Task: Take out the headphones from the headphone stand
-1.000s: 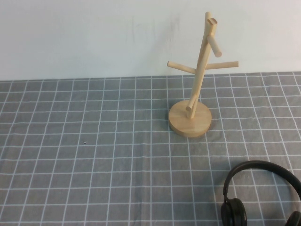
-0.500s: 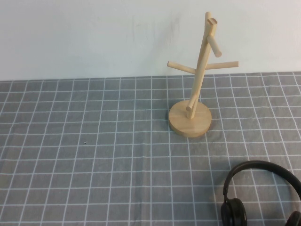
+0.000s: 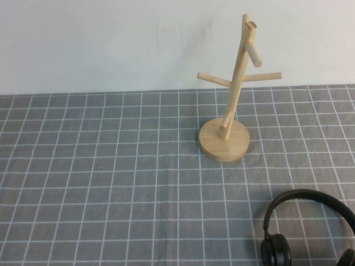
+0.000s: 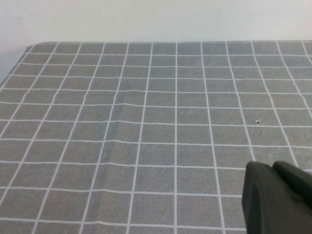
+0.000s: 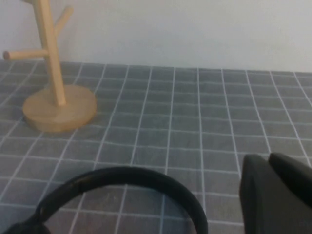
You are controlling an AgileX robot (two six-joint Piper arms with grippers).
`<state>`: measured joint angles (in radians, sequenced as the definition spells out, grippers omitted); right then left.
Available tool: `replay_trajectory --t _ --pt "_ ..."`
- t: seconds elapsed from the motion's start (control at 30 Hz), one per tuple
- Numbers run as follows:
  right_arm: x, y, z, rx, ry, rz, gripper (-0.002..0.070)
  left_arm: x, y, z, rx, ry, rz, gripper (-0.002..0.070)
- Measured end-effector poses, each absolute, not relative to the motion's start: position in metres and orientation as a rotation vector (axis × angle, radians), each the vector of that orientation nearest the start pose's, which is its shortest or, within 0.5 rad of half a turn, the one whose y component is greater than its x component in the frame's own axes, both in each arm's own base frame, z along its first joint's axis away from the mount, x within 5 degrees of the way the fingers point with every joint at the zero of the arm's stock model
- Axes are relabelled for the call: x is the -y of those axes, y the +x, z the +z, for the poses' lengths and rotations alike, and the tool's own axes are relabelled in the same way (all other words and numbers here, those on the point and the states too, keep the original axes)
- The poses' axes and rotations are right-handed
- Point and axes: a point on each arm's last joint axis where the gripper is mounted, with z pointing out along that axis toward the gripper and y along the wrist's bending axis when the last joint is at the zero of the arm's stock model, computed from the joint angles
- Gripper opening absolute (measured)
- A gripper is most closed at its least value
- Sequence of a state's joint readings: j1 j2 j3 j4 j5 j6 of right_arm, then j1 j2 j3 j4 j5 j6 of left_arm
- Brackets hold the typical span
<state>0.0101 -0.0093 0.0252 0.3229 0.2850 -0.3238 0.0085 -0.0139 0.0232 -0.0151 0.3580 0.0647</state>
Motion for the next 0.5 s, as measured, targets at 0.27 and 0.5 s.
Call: replay_trajectory --t 0.27,0.5 --pt "-0.001 0.052 0.171 -1.877 0.017 0.012 -0.0007 0.0 0.053 0.174 -1.851 0.043 0.036 -0.0004" --pt "0.003 0.052 0.171 -1.874 0.108 0.017 -0.0007 0.0 0.053 0.174 -1.851 0.043 0.036 -0.0004"
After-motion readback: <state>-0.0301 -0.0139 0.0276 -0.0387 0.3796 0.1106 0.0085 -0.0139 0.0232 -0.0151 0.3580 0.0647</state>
